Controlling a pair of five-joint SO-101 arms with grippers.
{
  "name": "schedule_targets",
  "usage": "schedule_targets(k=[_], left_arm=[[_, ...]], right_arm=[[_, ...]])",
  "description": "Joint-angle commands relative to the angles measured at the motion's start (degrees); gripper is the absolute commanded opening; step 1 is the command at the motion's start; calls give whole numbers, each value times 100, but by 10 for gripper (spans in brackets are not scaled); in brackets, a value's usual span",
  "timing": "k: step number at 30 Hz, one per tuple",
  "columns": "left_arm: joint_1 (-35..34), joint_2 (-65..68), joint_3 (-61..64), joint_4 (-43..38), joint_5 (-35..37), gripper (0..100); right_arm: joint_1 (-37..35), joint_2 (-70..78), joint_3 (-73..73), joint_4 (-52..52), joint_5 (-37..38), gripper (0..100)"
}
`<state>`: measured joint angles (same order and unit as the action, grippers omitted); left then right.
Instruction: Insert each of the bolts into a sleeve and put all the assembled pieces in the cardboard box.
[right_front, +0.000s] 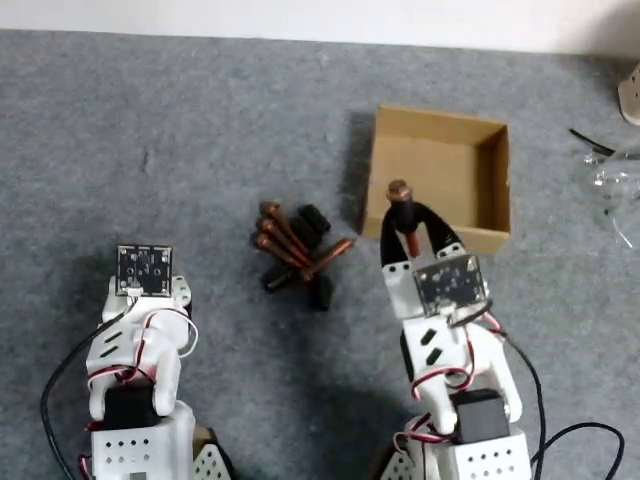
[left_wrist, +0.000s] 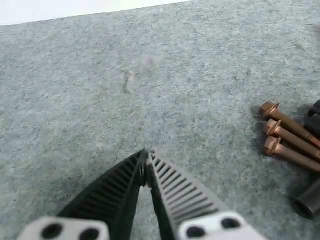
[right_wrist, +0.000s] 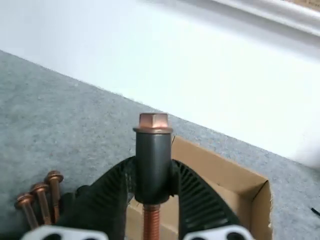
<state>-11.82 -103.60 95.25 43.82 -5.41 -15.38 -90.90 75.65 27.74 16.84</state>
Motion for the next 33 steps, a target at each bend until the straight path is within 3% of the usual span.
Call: schedule_targets(k=[1, 21, 33], left_arm=[[-40, -57, -57, -132, 9, 11], [-40, -57, -57, -132, 9, 11], [-40, -57, -57, -132, 9, 11]], right_arm=[[224, 681, -910, -13, 35, 4], [1191, 5780, -4708, -13, 18, 5], [1235, 8303, -6009, -4, 18, 5]])
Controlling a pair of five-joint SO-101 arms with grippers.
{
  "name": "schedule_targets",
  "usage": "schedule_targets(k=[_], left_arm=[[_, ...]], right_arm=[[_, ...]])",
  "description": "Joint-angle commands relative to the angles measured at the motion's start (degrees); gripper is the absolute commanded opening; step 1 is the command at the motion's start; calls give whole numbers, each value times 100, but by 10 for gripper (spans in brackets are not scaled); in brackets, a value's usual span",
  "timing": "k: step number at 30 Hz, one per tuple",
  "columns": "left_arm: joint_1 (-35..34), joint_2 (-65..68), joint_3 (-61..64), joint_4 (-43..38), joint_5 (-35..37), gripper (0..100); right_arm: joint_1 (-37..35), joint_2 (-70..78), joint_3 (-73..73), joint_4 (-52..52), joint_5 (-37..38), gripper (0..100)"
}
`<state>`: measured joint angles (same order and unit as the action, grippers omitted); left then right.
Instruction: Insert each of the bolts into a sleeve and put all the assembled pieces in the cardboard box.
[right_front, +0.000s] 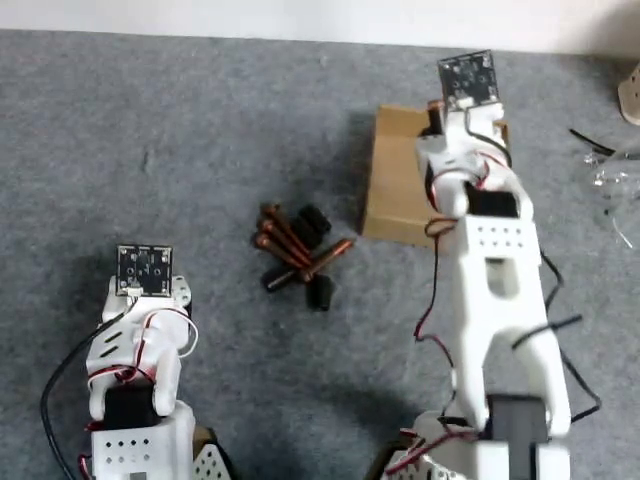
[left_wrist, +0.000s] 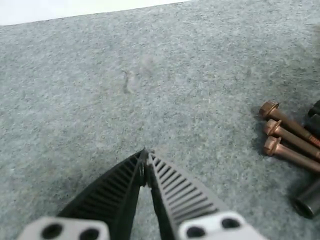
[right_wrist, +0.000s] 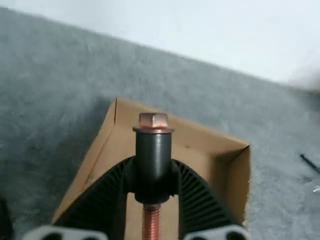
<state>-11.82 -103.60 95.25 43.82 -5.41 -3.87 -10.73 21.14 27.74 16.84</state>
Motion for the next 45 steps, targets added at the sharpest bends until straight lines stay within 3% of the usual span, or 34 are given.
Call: schedule_targets(k=[1, 16, 34, 41, 45], left_arm=[[-40, -57, -57, -132, 9, 11], [-40, -57, -57, -132, 9, 11], [-40, -57, -57, -132, 9, 11], [-40, -57, -57, -132, 9, 11], [-40, -57, -57, -132, 9, 11]], right_arm=[[92, 479, -655, -4, 18, 5], [171, 2519, -1349, -13, 18, 5], [180, 2730, -1402, -13, 44, 12], [180, 2721, -1393, -4, 44, 184], [189, 2703, -1420, 277, 26, 191]])
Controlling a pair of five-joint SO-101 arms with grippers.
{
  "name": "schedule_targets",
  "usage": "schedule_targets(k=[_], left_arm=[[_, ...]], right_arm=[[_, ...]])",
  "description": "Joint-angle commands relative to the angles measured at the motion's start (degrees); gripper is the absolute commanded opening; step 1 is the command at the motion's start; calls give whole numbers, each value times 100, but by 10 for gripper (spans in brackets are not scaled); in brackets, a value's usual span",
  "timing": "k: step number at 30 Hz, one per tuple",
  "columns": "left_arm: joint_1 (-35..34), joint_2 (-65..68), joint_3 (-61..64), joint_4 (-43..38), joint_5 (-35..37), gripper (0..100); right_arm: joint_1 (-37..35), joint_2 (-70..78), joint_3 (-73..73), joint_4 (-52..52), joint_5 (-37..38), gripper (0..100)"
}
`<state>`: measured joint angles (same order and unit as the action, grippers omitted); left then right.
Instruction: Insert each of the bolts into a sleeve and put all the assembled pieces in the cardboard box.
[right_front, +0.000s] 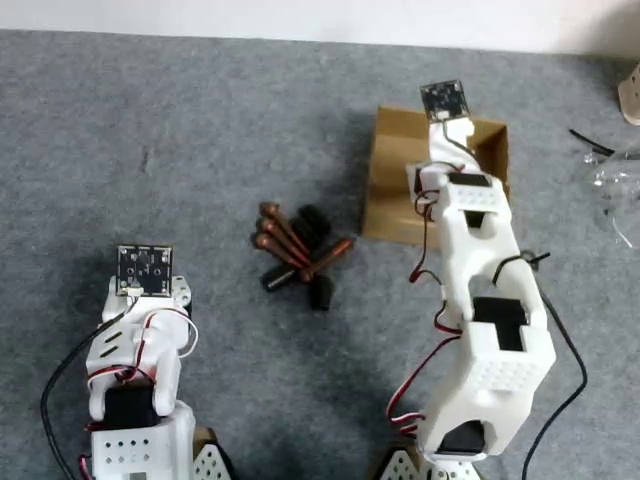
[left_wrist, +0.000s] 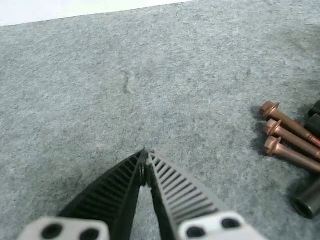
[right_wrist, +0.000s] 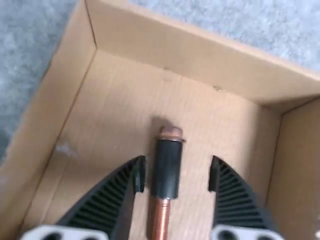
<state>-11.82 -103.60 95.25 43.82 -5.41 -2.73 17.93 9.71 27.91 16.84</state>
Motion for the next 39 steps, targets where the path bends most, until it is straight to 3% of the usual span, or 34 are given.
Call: schedule_targets(k=[1, 13, 23, 28, 39], left_arm=[[-40, -57, -57, -132, 9, 11], [-40, -57, -57, -132, 9, 11], [-40, -57, -57, -132, 9, 11], [-48, -57, -57, -132, 9, 11], [-48, -57, -75, -132, 9, 11]], right_arm=[[66, -180, -295, 505, 26, 191], [-813, -2237, -585, 2492, 18, 191], [-2554, -3943, 1059, 2659, 18, 191], [-3160, -3820, 1402, 2484, 35, 191], [-3178, -1921, 585, 2009, 62, 191]])
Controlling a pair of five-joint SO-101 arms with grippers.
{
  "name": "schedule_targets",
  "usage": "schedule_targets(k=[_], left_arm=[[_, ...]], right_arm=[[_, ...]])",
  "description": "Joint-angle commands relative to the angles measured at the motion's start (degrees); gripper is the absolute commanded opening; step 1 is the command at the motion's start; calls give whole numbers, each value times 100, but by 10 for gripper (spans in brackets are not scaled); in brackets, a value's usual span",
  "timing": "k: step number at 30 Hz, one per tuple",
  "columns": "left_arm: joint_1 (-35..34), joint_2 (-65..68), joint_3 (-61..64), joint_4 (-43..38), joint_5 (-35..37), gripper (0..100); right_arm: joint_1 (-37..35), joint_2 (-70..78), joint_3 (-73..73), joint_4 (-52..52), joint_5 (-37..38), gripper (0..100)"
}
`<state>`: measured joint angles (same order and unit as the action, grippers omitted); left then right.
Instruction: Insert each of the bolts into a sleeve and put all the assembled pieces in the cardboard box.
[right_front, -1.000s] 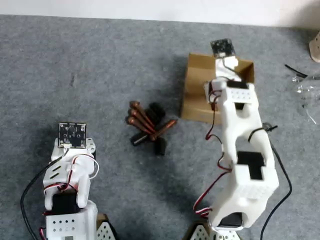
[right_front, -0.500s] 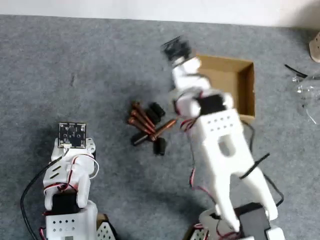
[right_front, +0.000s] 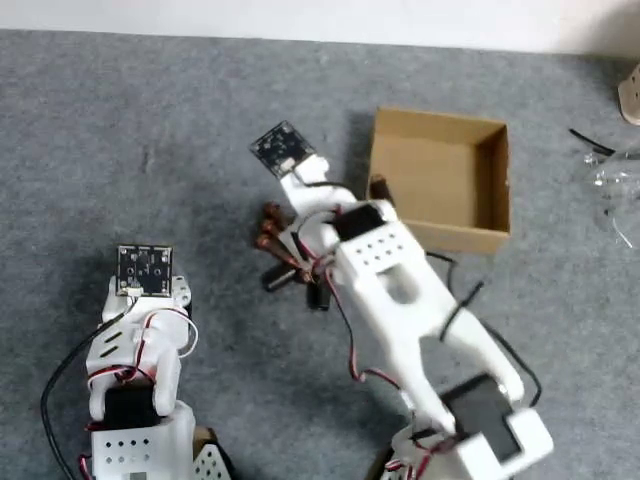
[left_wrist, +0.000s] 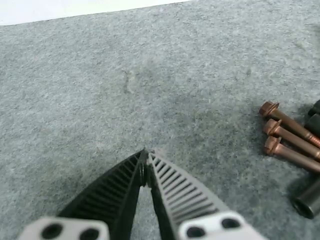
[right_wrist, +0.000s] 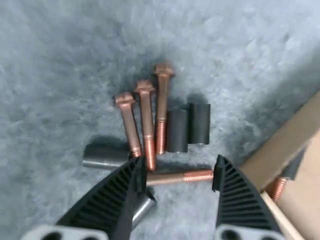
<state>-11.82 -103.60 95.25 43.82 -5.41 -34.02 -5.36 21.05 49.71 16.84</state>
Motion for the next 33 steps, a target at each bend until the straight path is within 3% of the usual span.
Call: schedule_targets(k=[1, 13, 26, 33], left_arm=[[-48, -57, -75, -132, 9, 11], [-48, -57, -92, -132, 9, 11], [-48, -57, -92, -132, 9, 11], [-48, -57, -84, -132, 9, 11]], right_arm=[[-40, 637, -725, -171, 62, 191], [286, 2492, -2105, -171, 369, 191], [725, 2633, -2070, -215, 378, 191], [716, 2642, -1666, -840, 378, 191]])
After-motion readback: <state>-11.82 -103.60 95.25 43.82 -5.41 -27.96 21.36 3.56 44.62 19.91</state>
